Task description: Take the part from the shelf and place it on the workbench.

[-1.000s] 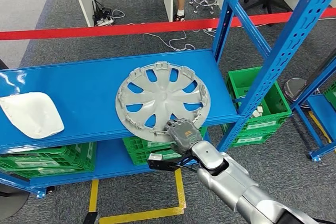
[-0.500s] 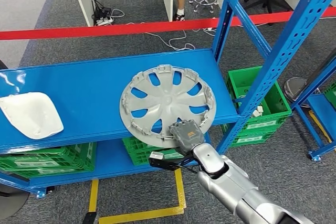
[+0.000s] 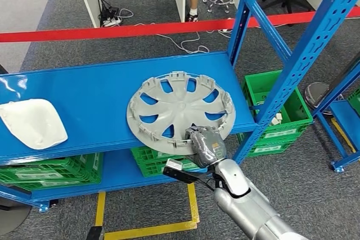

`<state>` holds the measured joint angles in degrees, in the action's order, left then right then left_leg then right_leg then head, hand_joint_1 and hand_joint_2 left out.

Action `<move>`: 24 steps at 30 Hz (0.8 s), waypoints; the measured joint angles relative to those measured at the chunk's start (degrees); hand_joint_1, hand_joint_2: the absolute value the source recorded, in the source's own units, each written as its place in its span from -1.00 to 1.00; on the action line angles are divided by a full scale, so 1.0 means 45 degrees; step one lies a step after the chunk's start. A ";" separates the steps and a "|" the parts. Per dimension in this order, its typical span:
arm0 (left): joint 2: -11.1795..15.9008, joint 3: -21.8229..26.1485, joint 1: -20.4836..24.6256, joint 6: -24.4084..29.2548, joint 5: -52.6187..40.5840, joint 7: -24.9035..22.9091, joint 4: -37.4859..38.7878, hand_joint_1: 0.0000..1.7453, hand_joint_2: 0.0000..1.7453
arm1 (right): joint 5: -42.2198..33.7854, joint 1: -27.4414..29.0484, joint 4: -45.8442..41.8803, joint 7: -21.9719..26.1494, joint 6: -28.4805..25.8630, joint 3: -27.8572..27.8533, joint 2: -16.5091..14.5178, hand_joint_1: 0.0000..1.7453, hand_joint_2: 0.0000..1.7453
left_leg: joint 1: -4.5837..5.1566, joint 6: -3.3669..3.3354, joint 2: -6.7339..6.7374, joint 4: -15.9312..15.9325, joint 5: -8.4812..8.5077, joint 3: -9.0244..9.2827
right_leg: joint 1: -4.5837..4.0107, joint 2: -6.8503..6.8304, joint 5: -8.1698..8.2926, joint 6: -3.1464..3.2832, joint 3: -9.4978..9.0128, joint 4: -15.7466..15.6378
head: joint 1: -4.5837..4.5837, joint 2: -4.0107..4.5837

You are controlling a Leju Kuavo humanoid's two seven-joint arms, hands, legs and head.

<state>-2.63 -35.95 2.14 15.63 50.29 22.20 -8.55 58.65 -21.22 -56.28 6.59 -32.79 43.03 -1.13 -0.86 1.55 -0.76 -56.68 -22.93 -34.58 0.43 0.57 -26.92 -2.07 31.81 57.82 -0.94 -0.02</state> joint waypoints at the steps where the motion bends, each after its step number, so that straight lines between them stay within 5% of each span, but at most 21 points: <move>1: 0.0002 -0.0005 -0.0007 0.0287 -0.0030 0.0557 0.0000 -1.00 -0.50 | -0.0490 0.0325 -0.0538 0.0354 -0.0127 -0.0279 0.0028 1.00 1.00 | 0.0000 -0.0001 0.0000 0.0000 -0.0001 -0.0006 | 0.0000 -0.0002 -0.0002 0.0001 0.0006 0.0000 | 0.0000 0.0000; 4: 0.0016 -0.0007 -0.0012 0.0861 -0.0147 0.1806 0.0000 -1.00 1.00 | -0.1558 0.1160 -0.2141 0.1135 -0.0258 -0.1103 0.0185 1.00 1.00 | 0.0001 0.0001 -0.0001 0.0001 -0.0007 -0.0019 | 0.0001 -0.0001 -0.0009 0.0001 0.0018 0.0000 | 0.0000 0.0000; 11: 0.0021 -0.0015 -0.0001 0.1749 -0.0165 0.3227 0.0000 -1.00 1.00 | -0.3155 0.2178 -0.4696 0.2201 -0.0021 -0.2405 0.0511 1.00 1.00 | 0.0001 0.0002 0.0001 0.0002 -0.0012 -0.0021 | 0.0003 0.0004 -0.0010 0.0000 0.0025 -0.0002 | 0.0002 0.0000; 24: -0.0006 -0.0020 0.0009 0.1762 -0.0179 0.3472 0.0000 -1.00 1.00 | -0.4988 0.2970 -0.6641 0.3039 0.0506 -0.3368 0.0645 1.00 1.00 | 0.0001 0.0002 0.0001 0.0003 -0.0012 -0.0026 | 0.0001 0.0003 -0.0012 0.0001 0.0030 0.0000 | 0.0000 0.0000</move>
<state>-2.66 -36.04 2.18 23.56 49.48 37.82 -8.55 36.21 -7.85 -86.17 20.27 -30.51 27.87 1.77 -0.86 1.56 -0.75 -56.67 -22.99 -34.70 0.44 0.59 -26.98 -2.06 31.94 57.82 -0.94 -0.02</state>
